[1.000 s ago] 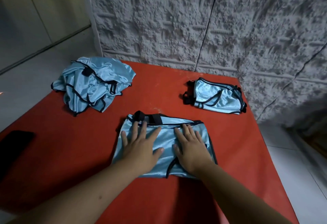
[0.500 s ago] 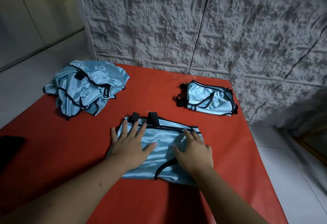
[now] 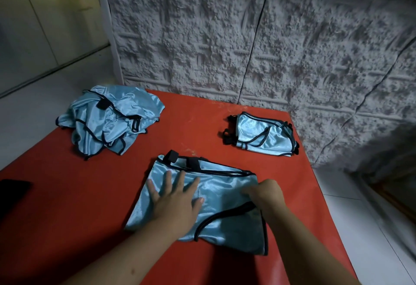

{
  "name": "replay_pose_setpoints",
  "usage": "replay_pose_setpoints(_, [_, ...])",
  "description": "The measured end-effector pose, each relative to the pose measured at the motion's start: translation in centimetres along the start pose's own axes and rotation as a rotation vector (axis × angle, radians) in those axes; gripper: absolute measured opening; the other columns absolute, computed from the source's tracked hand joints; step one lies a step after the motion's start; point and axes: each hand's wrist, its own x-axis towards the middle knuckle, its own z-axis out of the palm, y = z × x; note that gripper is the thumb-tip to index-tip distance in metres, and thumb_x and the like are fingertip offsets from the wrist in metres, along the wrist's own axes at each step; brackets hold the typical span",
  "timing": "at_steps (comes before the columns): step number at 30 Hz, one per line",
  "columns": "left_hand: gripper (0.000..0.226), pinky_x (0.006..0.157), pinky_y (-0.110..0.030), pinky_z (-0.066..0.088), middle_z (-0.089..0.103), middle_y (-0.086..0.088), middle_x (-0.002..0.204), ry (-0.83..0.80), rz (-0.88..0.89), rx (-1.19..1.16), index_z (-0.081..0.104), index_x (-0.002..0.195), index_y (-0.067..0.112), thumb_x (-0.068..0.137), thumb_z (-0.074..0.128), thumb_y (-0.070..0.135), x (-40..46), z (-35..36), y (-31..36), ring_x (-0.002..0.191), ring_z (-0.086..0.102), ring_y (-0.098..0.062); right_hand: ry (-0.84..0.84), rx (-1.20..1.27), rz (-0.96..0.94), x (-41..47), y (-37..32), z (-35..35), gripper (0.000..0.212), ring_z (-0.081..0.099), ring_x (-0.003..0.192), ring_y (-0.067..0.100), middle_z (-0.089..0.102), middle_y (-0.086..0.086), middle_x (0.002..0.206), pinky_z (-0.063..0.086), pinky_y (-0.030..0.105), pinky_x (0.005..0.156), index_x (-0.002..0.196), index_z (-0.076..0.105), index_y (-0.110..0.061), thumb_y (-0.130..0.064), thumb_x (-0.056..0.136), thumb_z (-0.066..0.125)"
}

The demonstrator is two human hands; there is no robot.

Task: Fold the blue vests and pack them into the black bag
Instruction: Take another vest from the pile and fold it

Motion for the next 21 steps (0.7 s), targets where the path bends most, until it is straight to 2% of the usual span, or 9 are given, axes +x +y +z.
replay_pose_setpoints(4, [0.067,0.11,-0.075,-0.016,-0.009,0.003,0.17,-0.008,0.039,-0.018,-0.012,0.153,0.055,0.093,0.01,0.077,0.4,0.1,-1.6,0.153,-0.023,-0.033,-0.077,-0.005,-0.149,0.3,0.4,0.0,0.022,0.055,0.048,0.017,0.058,0.002,0.057,0.04,0.022,0.04,0.07,0.066,-0.004,-0.023,0.077,0.074])
replay_pose_setpoints(7, [0.072,0.112,-0.073,-0.015,-0.01,0.007,0.17,-0.016,0.073,-0.019,-0.015,0.148,0.062,0.082,0.0,0.085,1.0,0.1,-3.1,0.152,-0.026,-0.03,-0.187,0.144,-0.255,0.2,1.2,-0.3,0.015,0.058,0.059,0.018,0.062,0.005,0.068,0.048,0.032,0.051,0.083,0.069,-0.001,-0.016,0.084,0.065])
replay_pose_setpoints(9, [0.072,0.113,-0.071,-0.014,-0.013,0.007,0.169,-0.025,0.074,-0.034,-0.02,0.145,0.065,0.078,-0.004,0.086,1.3,0.4,-3.4,0.151,-0.028,-0.029,-0.218,0.189,-0.297,0.2,1.8,-0.5,0.018,0.059,0.063,0.019,0.064,0.005,0.07,0.049,0.036,0.054,0.086,0.069,0.0,-0.016,0.083,0.06])
replay_pose_setpoints(12, [0.067,0.112,-0.071,-0.015,-0.013,0.005,0.169,-0.003,0.081,-0.028,-0.023,0.145,0.063,0.085,-0.002,0.083,1.3,0.7,-2.6,0.152,-0.027,-0.031,-0.179,0.201,-0.299,0.4,1.9,-1.1,0.025,0.058,0.063,0.017,0.065,0.003,0.068,0.047,0.036,0.056,0.082,0.069,0.0,-0.022,0.075,0.06])
replay_pose_setpoints(19, [0.07,0.111,-0.071,-0.018,-0.014,0.003,0.169,-0.028,0.109,-0.049,-0.022,0.149,0.056,0.084,-0.012,0.077,-0.1,0.7,1.7,0.151,-0.027,-0.034,-0.051,0.098,-0.262,0.4,1.1,-3.9,0.012,0.056,0.056,0.019,0.061,0.005,0.058,0.044,0.034,0.052,0.07,0.069,-0.001,-0.008,0.079,0.065])
replay_pose_setpoints(21, [0.061,0.112,-0.072,-0.016,-0.009,0.003,0.17,-0.025,0.094,-0.076,-0.017,0.151,0.055,0.095,-0.001,0.071,-0.1,0.4,2.3,0.152,-0.025,-0.033,-0.029,0.053,-0.267,0.2,0.7,-4.8,0.012,0.057,0.058,0.02,0.063,0.007,0.06,0.048,0.039,0.054,0.07,0.07,-0.003,-0.009,0.079,0.067])
